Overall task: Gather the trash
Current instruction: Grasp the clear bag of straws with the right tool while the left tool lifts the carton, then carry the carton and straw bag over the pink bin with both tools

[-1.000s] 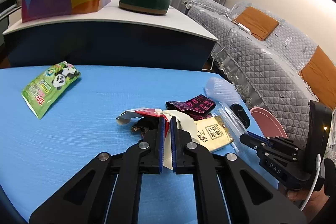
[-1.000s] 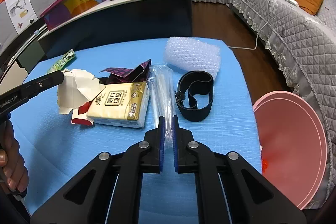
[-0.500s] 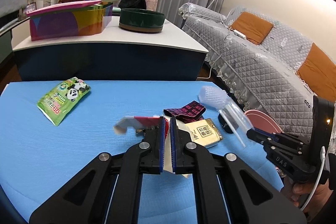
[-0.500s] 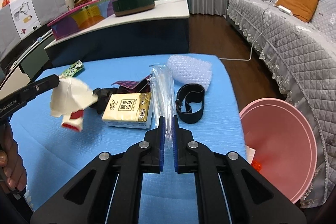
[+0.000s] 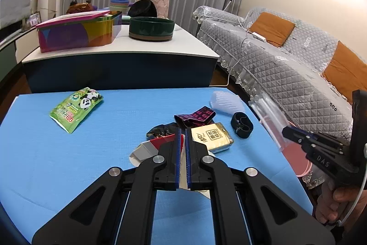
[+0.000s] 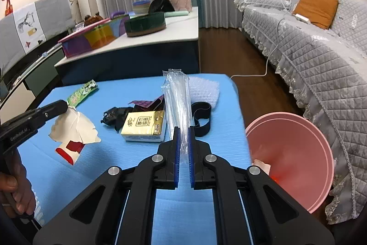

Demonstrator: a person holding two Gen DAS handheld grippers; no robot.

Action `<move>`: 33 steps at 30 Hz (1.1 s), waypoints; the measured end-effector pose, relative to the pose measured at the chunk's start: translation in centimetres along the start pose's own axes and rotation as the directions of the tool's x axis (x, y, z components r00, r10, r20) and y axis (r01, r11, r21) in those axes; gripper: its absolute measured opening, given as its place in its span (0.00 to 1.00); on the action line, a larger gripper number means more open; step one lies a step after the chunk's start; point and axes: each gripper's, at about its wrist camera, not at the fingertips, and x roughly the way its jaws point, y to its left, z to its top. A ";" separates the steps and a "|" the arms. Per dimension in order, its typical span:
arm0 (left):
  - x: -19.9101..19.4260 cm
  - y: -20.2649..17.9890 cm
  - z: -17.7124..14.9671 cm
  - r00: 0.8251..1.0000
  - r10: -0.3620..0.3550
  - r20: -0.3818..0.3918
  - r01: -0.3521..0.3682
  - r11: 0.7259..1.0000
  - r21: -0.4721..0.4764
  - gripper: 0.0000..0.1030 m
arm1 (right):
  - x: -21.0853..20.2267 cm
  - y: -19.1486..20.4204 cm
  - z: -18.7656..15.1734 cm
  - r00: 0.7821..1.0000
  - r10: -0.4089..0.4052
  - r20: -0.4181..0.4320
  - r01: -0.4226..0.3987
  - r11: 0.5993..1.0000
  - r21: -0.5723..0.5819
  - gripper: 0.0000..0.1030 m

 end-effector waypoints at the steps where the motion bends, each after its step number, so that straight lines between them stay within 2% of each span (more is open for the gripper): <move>1: -0.3 -0.2 0.0 1.000 0.001 0.004 -0.001 1.000 0.005 0.03 | -0.4 -0.2 0.0 1.000 -0.002 0.005 0.002 1.000 0.003 0.07; 15: -2.1 -2.8 -0.5 0.999 -0.014 0.030 0.013 1.000 0.019 0.03 | -3.5 -2.8 -0.4 0.999 -0.028 0.044 0.026 0.999 0.048 0.07; 33: -0.7 -7.0 -0.6 0.998 -0.058 0.018 0.057 0.996 0.066 0.03 | -5.5 -7.0 -0.8 0.995 -0.080 0.065 0.072 0.991 0.109 0.07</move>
